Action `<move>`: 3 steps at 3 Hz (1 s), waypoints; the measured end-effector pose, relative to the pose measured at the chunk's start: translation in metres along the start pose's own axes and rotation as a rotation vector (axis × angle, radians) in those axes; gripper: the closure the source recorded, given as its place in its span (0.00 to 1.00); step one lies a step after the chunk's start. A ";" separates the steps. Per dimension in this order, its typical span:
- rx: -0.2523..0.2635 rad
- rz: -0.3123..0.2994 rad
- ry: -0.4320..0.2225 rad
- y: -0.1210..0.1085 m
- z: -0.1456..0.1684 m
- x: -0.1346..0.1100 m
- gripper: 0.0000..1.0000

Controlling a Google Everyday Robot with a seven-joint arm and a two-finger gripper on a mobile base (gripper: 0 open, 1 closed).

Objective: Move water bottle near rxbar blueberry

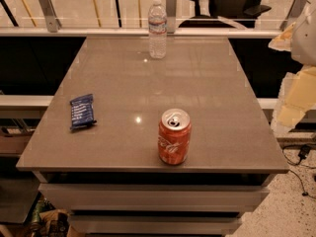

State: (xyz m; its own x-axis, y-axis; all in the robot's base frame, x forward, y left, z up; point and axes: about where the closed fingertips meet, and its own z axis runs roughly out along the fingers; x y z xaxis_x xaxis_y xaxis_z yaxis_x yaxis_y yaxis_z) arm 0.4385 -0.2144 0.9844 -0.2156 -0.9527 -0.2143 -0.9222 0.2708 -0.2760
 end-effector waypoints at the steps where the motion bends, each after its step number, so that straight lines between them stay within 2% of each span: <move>1: 0.004 0.001 -0.001 0.000 -0.001 0.000 0.00; 2: 0.055 0.062 -0.019 -0.013 -0.004 0.004 0.00; 3: 0.129 0.183 -0.068 -0.032 -0.008 0.013 0.00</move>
Offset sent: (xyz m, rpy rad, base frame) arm 0.0239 -0.0222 0.0108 0.0650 -0.0987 -0.1597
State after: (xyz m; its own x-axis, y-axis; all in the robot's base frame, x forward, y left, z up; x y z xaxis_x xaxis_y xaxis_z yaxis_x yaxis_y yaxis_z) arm 0.4624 -0.2364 0.9974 -0.3491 -0.8758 -0.3332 -0.8202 0.4576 -0.3434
